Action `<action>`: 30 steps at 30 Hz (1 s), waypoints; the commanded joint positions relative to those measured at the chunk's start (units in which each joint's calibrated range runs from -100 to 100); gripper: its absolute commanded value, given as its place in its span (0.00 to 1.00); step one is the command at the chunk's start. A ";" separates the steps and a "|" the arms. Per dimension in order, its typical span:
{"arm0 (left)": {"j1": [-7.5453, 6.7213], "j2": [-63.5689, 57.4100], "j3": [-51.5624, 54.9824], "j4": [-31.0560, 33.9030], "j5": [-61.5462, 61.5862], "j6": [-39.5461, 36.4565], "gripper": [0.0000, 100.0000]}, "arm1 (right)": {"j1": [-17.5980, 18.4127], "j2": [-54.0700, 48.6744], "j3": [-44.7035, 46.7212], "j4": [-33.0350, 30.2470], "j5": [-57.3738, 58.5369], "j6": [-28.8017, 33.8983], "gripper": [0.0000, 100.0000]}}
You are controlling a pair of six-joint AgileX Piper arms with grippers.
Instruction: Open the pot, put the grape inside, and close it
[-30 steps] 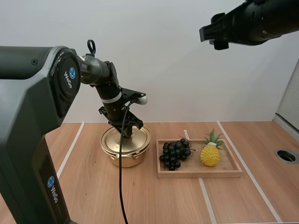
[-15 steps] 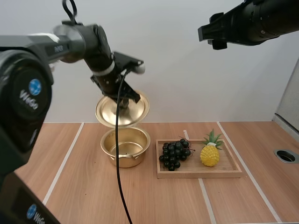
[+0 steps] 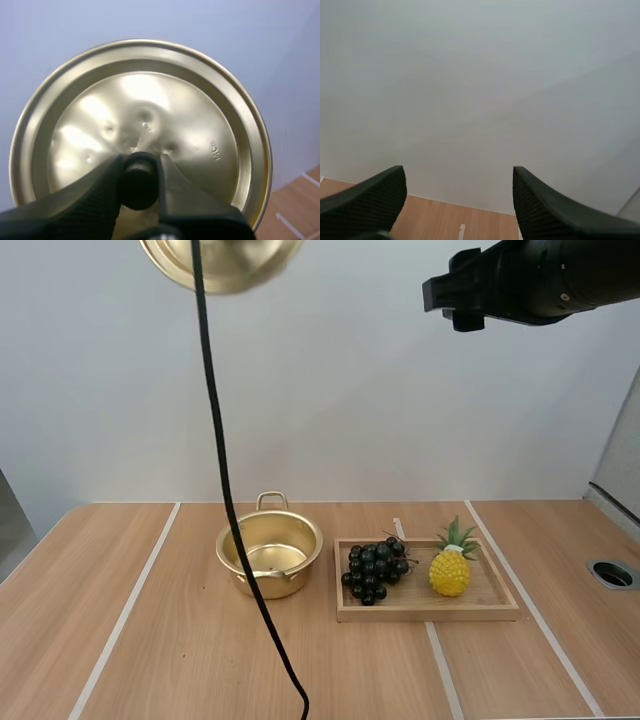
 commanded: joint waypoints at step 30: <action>-0.13 -11.14 -20.62 4.45 -13.77 -8.59 0.00 | 0.96 24.31 -0.61 13.52 26.19 -1.54 1.00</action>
